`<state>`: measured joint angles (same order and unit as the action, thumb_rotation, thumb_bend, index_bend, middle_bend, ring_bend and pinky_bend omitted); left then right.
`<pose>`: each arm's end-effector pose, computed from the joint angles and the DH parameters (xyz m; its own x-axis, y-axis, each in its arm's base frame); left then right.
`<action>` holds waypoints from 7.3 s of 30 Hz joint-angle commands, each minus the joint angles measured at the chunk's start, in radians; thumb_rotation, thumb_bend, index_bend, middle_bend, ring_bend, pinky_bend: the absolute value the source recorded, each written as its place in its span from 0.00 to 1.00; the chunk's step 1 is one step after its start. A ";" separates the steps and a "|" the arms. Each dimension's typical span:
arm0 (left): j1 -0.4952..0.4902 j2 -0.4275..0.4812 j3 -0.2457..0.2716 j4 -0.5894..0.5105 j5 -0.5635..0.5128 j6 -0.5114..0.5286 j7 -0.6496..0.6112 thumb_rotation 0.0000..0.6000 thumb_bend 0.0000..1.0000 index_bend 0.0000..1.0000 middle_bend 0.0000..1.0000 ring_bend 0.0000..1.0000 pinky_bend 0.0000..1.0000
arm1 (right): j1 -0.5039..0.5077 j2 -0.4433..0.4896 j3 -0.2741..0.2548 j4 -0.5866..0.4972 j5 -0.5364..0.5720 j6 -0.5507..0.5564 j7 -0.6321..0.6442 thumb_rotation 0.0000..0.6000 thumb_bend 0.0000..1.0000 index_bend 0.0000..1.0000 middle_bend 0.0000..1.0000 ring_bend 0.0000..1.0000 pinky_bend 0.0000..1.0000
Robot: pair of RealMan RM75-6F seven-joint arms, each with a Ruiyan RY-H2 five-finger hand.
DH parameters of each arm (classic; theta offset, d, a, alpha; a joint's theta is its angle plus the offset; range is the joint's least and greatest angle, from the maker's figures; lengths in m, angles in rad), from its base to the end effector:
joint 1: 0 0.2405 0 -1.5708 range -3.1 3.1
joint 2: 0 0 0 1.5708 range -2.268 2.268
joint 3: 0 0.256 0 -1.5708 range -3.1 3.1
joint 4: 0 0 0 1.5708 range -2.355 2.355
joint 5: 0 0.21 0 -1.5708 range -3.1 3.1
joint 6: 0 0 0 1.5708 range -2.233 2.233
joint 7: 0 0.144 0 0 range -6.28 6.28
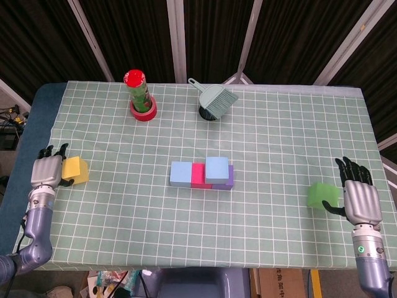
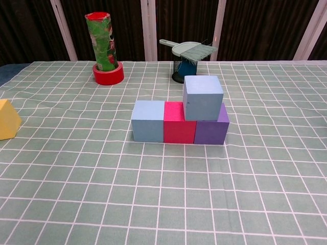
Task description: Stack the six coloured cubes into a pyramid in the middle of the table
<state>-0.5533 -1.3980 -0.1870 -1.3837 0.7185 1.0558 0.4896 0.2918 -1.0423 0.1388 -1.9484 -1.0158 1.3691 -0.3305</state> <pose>-0.3031 0.3390 0.0744 0.4880 0.2722 0.8293 0.8114 0.2086 -0.5460 -0.2632 -0.2391 0.1610 0.3756 -0.0967 0.9217 -0.9031 0.1851 0.3875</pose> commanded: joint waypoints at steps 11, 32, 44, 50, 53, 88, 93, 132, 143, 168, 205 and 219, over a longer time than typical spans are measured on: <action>0.002 -0.007 0.008 -0.006 0.038 -0.011 -0.033 1.00 0.37 0.00 0.28 0.00 0.00 | -0.005 -0.005 0.006 0.005 0.000 -0.006 -0.001 1.00 0.21 0.00 0.00 0.00 0.00; -0.097 0.176 -0.049 -0.368 0.164 0.003 0.058 1.00 0.37 0.00 0.29 0.00 0.00 | -0.013 -0.002 0.017 -0.001 -0.010 -0.011 0.007 1.00 0.21 0.00 0.00 0.00 0.00; -0.324 0.030 -0.137 -0.509 -0.186 0.103 0.313 1.00 0.37 0.00 0.32 0.00 0.00 | -0.015 0.005 0.032 0.009 0.003 -0.028 0.038 1.00 0.21 0.00 0.00 0.00 0.00; -0.431 -0.054 -0.163 -0.516 -0.271 0.171 0.406 1.00 0.37 0.00 0.32 0.00 0.00 | -0.016 0.004 0.038 0.011 0.006 -0.031 0.048 1.00 0.21 0.00 0.00 0.00 0.00; -0.464 -0.075 -0.172 -0.512 -0.287 0.185 0.426 1.00 0.37 0.00 0.32 0.00 0.00 | -0.016 0.005 0.040 0.012 0.007 -0.033 0.051 1.00 0.21 0.00 0.00 0.00 0.00; -0.650 -0.224 -0.203 -0.441 -0.440 0.301 0.544 1.00 0.37 0.00 0.33 0.00 0.00 | -0.024 0.016 0.060 0.002 -0.001 -0.028 0.085 1.00 0.21 0.00 0.00 0.00 0.00; -0.674 -0.248 -0.202 -0.403 -0.443 0.276 0.551 1.00 0.37 0.00 0.33 0.00 0.00 | -0.026 0.017 0.062 0.001 -0.004 -0.025 0.088 1.00 0.21 0.00 0.00 0.00 0.00; -0.715 -0.285 -0.174 -0.364 -0.420 0.272 0.566 1.00 0.37 0.00 0.33 0.00 0.00 | -0.029 0.022 0.069 -0.002 0.003 -0.034 0.105 1.00 0.21 0.00 0.00 0.00 0.00; -0.723 -0.304 -0.170 -0.352 -0.412 0.290 0.579 1.00 0.38 0.00 0.33 0.00 0.00 | -0.030 0.025 0.069 -0.005 0.001 -0.034 0.109 1.00 0.21 0.00 0.00 0.00 0.00; -0.727 -0.345 -0.180 -0.324 -0.416 0.305 0.600 1.00 0.37 0.00 0.33 0.00 0.00 | -0.029 0.026 0.071 -0.004 0.003 -0.036 0.114 1.00 0.21 0.00 0.00 0.00 0.00; -0.731 -0.378 -0.198 -0.297 -0.415 0.308 0.620 1.00 0.38 0.00 0.33 0.00 0.00 | -0.029 0.026 0.070 -0.002 0.006 -0.040 0.115 1.00 0.21 0.00 0.00 0.00 0.00; -0.725 -0.376 -0.201 -0.292 -0.411 0.301 0.619 1.00 0.37 0.00 0.33 0.00 0.00 | -0.028 0.023 0.068 0.000 0.006 -0.041 0.112 1.00 0.21 0.00 0.00 0.00 0.00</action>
<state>-1.2786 -1.7735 -0.3885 -1.6759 0.3073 1.3563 1.1088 0.2637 -1.0193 0.2069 -1.9482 -1.0099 1.3280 -0.2182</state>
